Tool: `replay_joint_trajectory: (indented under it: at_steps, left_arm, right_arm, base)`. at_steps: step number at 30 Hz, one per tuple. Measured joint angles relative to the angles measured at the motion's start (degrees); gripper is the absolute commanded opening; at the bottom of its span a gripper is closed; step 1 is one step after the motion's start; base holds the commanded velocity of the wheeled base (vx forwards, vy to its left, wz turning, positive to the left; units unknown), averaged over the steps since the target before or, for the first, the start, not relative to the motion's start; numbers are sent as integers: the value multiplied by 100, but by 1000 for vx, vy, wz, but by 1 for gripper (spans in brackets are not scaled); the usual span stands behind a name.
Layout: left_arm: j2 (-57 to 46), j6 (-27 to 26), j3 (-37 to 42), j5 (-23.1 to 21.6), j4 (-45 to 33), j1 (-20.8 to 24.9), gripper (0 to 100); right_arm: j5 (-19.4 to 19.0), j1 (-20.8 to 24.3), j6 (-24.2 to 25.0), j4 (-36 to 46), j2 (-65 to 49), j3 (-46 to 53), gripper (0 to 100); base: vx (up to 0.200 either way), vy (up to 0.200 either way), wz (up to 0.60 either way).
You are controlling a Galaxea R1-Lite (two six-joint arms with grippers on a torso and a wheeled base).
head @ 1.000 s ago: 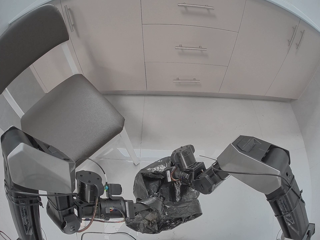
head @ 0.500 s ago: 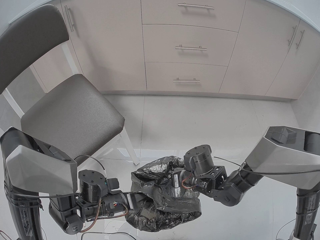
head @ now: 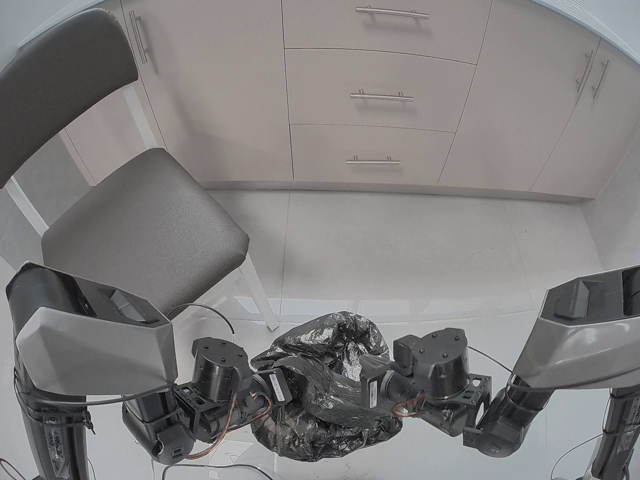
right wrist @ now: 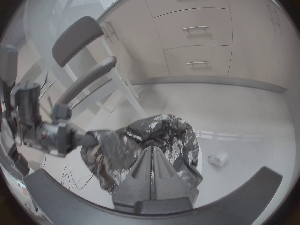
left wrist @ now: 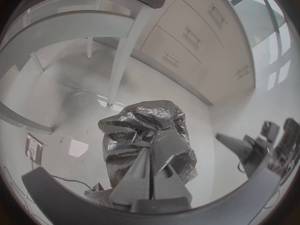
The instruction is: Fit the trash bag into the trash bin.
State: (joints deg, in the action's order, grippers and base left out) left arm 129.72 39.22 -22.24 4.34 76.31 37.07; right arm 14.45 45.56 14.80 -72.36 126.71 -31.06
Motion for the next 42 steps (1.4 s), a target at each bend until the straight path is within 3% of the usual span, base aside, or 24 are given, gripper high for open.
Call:
replay_joint_trajectory:
  at_steps: [8, 9, 13, 27, 35, 42]
  left_arm:
    - [-157, 35, -507, 305, -373, 52, 0]
    - [-194, 35, -530, 307, -375, 49, 0]
    - [-354, 33, -585, 310, -430, 5, 0]
    - [-497, 30, -795, 312, -608, -69, 0]
    - [-519, 33, -830, 310, -635, -66, 0]
    - [-561, 39, -816, 312, -639, -52, 0]
  right_arm:
    - [41, 491, -205, -329, 122, 621, 0]
    - [74, 518, -218, -329, 144, 636, 100]
    - [271, 574, -306, -345, 228, 662, 100]
    - [307, 651, -912, -1284, 544, 918, 100]
    - [881, 717, -985, -1292, 1080, 535, 100]
    - [972, 679, -1023, -1298, 1414, 304, 100]
  base:
    - [0, 0, 0]
    - [0, 0, 0]
    - [0, 0, 0]
    - [0, 0, 0]
    - [0, 0, 0]
    - [0, 0, 0]
